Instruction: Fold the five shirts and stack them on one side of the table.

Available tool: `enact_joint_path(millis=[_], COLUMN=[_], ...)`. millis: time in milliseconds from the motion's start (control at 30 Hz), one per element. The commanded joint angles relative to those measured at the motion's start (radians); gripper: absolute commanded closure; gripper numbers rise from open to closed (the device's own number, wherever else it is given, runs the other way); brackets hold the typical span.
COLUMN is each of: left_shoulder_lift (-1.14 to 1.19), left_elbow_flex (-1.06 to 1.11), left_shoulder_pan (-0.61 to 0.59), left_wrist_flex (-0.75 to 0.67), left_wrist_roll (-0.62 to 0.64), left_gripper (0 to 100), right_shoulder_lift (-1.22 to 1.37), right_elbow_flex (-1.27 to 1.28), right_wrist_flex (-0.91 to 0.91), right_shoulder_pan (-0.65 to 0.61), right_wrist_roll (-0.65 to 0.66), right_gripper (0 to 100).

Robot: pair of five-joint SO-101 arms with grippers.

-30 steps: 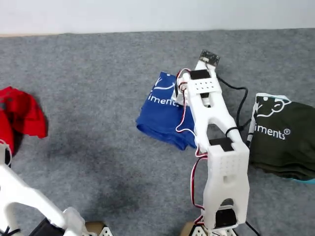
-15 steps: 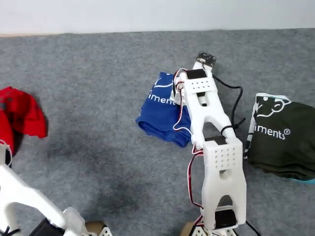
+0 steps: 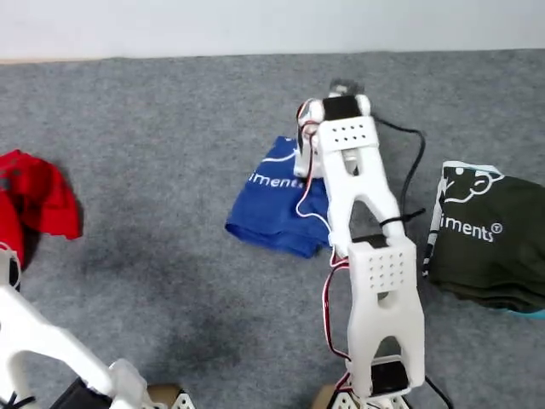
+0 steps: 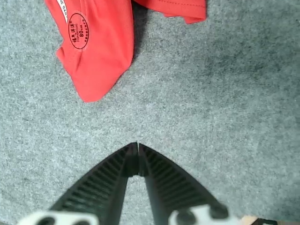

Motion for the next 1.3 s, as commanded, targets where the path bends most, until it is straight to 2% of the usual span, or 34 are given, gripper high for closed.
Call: enact_joint_path(millis=[0, 233, 367, 667, 1267], left_shoulder_lift=[-0.034, -0.034, -0.035, -0.035, -0.034], left_elbow_flex=[-0.010, -0.010, -0.010, -0.007, -0.007], left_shoulder_pan=[0.000, 0.017, 0.055, 0.075, 0.075], left_wrist_flex=[0.009, 0.006, 0.009, 0.031, 0.029], left_wrist_roll=[-0.003, -0.003, 0.002, 0.002, 0.002], left_gripper=[99, 99, 99, 99, 99], right_shoulder_lift=[-0.202, -0.515, -0.685, -0.935, -0.960], right_elbow_flex=[-0.025, 0.144, 0.287, 0.453, 0.512], right_wrist_flex=[0.045, 0.045, 0.045, 0.045, 0.044], right_shoulder_pan=[0.039, 0.077, 0.117, 0.328, 0.587], right_wrist_roll=[0.101, 0.342, 0.396, 0.571, 0.614], right_gripper=[99.1, 99.0, 99.0, 99.0, 99.0])
